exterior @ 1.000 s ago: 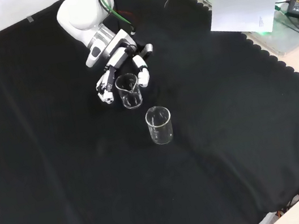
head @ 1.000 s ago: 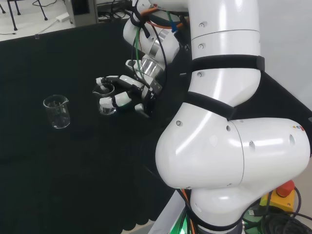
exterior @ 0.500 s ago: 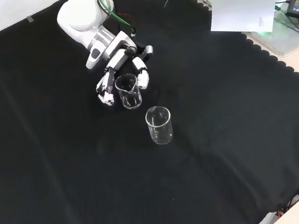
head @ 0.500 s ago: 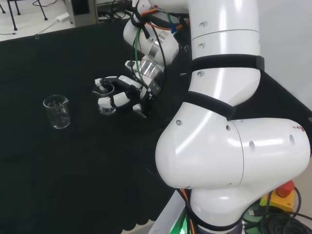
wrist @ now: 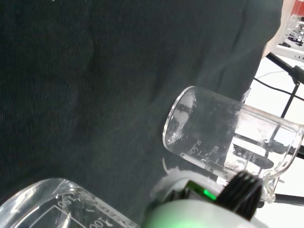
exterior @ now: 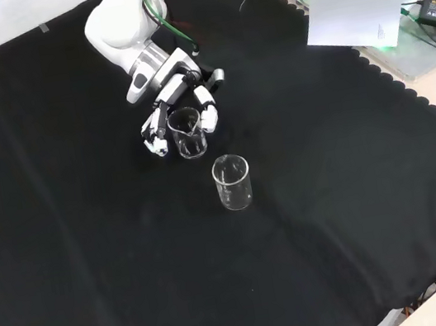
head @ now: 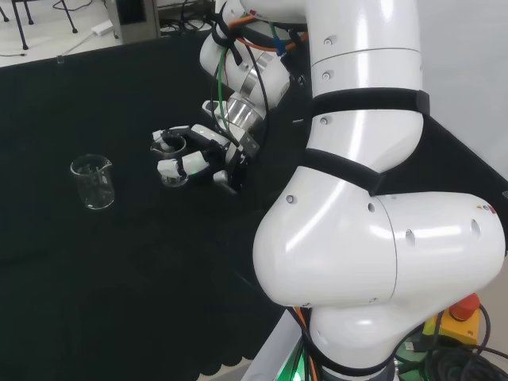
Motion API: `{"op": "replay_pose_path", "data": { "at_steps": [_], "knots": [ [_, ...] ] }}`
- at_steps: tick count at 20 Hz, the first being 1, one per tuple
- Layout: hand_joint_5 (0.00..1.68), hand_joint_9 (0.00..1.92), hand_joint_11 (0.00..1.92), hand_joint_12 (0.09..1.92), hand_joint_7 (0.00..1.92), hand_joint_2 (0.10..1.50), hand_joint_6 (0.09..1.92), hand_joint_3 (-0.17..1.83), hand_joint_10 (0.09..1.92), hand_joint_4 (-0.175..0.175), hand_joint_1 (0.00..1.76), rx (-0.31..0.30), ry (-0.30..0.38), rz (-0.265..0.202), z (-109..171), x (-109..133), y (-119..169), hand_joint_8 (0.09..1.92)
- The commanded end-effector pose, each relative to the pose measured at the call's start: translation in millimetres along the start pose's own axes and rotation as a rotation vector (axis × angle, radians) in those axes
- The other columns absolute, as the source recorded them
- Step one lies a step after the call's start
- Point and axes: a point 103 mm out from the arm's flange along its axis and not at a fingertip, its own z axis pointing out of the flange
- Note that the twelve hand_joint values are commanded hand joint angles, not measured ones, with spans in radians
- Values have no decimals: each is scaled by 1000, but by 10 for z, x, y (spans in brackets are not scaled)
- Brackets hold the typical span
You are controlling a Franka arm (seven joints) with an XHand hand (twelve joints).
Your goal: Pick up the beaker on the right.
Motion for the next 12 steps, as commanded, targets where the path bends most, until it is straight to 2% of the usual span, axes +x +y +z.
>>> {"op": "replay_pose_path", "data": {
  "at_steps": [1,5,7,9,10,11,12],
  "knots": [
    [533,479,0,1195,461,517,117,682,573,-28,978,-2,21,4,26,8,3,580],
    [557,522,0,1237,503,537,174,669,559,-26,976,-13,42,8,32,13,2,573],
    [618,606,0,1286,590,577,462,644,532,-14,978,-35,57,18,26,17,-1,550],
    [765,723,46,1325,745,629,729,637,519,1,997,-86,58,31,4,32,-13,539],
    [908,805,107,1331,869,702,787,571,515,65,1027,-106,45,36,-9,46,-15,535],
    [1042,922,224,1313,1034,738,765,527,514,111,1061,-123,31,40,-23,60,-17,525],
    [1148,1045,360,1273,1180,744,700,508,495,131,1091,-139,18,43,-37,73,-18,488]
  ]
}}
